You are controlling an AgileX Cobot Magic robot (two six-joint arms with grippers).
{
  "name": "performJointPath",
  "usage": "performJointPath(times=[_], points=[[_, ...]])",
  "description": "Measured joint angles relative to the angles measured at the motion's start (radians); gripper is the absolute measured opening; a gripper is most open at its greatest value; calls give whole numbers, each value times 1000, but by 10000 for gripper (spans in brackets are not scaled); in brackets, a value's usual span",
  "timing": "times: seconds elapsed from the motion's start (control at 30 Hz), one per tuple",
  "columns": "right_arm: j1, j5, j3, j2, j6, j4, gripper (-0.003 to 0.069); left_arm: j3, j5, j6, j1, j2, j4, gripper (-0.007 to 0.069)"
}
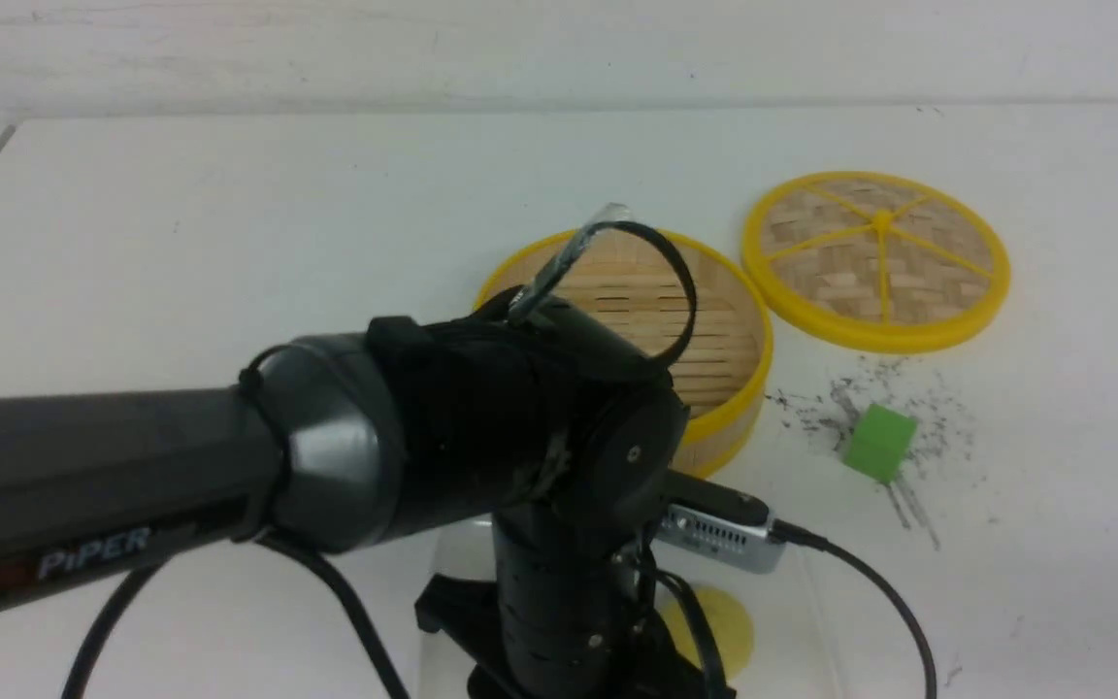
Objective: Put the steamed buns into the plate on the white tablecloth.
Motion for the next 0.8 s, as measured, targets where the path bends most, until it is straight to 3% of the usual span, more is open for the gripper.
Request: performJointPath(times=[0.13, 0.27, 0.4, 0.6, 0.7, 0.8], points=[[0, 10, -7, 0, 0, 0, 153, -26, -6, 0, 0, 0, 2, 402], [0, 80, -70, -2, 0, -2, 153, -109, 46, 0, 0, 1, 41, 396], [0, 216, -183, -38, 0, -29, 139, -215, 90, 0, 0, 1, 109, 310], [0, 379, -291, -235, 100, -86, -7, -276, 105, 0, 0, 1, 191, 85], [0, 389, -297, -363, 195, -102, -16, -276, 96, 0, 0, 2, 209, 12], [0, 355, -278, -505, 292, -106, -16, -276, 70, -1, 0, 3, 213, 2]])
